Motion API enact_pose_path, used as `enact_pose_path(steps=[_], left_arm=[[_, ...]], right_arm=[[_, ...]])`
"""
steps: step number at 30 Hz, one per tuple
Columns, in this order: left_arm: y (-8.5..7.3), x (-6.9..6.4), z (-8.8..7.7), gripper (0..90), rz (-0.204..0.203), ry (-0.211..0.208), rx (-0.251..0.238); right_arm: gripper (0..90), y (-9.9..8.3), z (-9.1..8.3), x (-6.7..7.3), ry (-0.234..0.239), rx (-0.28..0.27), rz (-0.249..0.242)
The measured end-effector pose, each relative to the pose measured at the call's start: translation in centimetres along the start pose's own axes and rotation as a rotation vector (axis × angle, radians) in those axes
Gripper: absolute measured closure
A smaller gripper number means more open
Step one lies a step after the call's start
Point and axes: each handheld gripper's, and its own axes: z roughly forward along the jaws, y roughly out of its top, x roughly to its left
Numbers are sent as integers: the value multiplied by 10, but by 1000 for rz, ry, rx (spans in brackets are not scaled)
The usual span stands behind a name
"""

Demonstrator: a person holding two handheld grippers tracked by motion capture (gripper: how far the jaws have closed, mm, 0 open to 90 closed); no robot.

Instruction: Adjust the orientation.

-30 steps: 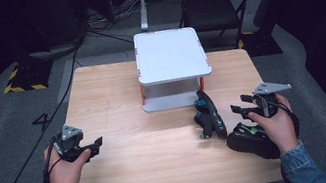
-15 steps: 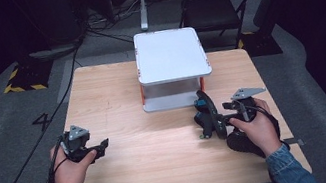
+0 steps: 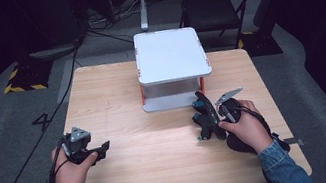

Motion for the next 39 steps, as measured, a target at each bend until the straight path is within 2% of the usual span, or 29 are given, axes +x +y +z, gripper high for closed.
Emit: enact_pose_path(steps=[1,2,3,4,7,10,11,13,16,20,22,24,25,26,27,29,30,33,34,35,36,37,38,39], left_arm=[[0,0,0,279,0,0,0],[0,1,0,278,0,1,-1],[0,1,0,278,0,1,-1],[0,1,0,278,-3,-2,0],[0,2,1,278,-3,-1,-2],[0,4,1,279,3,-3,2],[0,3,2,279,-2,-6,-1],[1,3,2,279,2,-9,-6],[2,4,2,280,-1,-7,-9],[3,4,3,280,-1,-6,-13],[4,4,4,281,-2,-9,-9],[4,2,6,281,-2,-12,-7],[4,2,6,281,-2,-12,-7],[5,1,7,281,6,-18,-6],[5,1,7,281,6,-18,-6],[6,-2,8,281,20,-25,-6],[6,-3,8,281,20,-29,-8],[7,-5,9,281,31,-35,-11],[7,-6,9,282,28,-33,-14],[7,-6,9,281,28,-33,-14],[7,-8,11,282,35,-43,-11],[7,-8,11,282,35,-43,-11],[7,-10,13,282,38,-50,-6],[6,-18,20,282,39,-77,0]], right_arm=[[258,0,0,0,0,0,0],[223,3,5,-1,7,32,36],[223,3,5,-1,7,32,36],[305,6,6,-1,36,59,41],[321,9,5,-1,38,83,54],[398,13,-1,0,22,131,81],[445,16,-4,0,-2,169,107],[467,16,-5,1,-7,177,129],[497,16,-6,3,-36,173,164],[518,14,-7,4,-43,149,177],[530,14,-9,8,-26,101,180],[530,17,-10,13,21,91,190],[530,17,-10,13,21,91,190],[530,21,-9,21,29,63,181],[530,22,-9,23,45,57,183],[531,24,-6,31,97,37,192],[532,26,-4,38,122,31,179],[535,30,-1,61,135,17,128],[536,32,1,73,131,10,100],[536,32,1,73,131,10,100],[538,35,4,93,116,3,55],[538,35,4,93,116,3,55],[538,36,6,101,121,-1,37],[538,37,8,108,130,-1,29]])
